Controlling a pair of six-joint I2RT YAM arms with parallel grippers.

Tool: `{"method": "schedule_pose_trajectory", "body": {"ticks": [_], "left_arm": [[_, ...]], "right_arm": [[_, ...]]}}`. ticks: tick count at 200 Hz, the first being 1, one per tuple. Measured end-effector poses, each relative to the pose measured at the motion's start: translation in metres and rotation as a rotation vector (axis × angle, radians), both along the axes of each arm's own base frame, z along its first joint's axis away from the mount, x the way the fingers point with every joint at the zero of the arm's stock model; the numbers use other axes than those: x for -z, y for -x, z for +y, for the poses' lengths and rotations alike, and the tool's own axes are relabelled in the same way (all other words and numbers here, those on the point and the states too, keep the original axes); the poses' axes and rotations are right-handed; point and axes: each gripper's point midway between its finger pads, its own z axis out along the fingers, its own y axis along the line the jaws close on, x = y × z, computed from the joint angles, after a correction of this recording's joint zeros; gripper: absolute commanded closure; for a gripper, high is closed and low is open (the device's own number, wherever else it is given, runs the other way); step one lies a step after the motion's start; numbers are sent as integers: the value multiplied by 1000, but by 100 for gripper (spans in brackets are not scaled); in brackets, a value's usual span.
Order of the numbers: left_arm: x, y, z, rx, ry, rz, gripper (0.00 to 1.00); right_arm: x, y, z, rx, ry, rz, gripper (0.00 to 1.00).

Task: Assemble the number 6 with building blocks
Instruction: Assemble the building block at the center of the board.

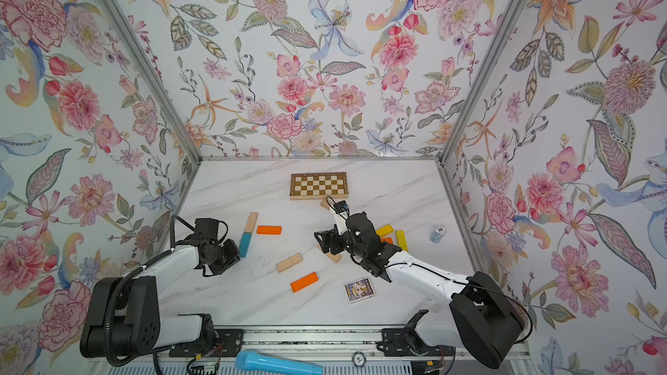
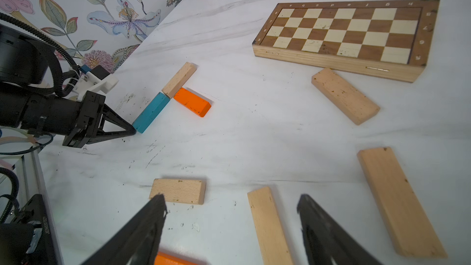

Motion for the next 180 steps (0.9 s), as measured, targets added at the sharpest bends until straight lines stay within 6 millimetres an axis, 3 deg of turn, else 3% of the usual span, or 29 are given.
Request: {"method": "schedule_pose_trajectory", "body": {"ticks": [32,49,82,133,155,180], "left_arm": [[-3,3,-1,1,7,2,100],[-11,5,-1,2,4,-14,89],[-37,5,5,4,-34,-59,53],[-118,-44,16,111,-150,-220,12],[-131,-59,18,176,-193,-244,2],[-126,-60,19,231,-226,-234,1]], "right_arm": [[2,-1,6,-7,8,4,17],[3,-1,12,-15,15,9,17],[2,1,33,-45,20,15,17],[6,3,73,-142,101,-27,15],[9,-8,88,-200,168,-82,14],[23,-23,112,-298,263,-139,14]]}}
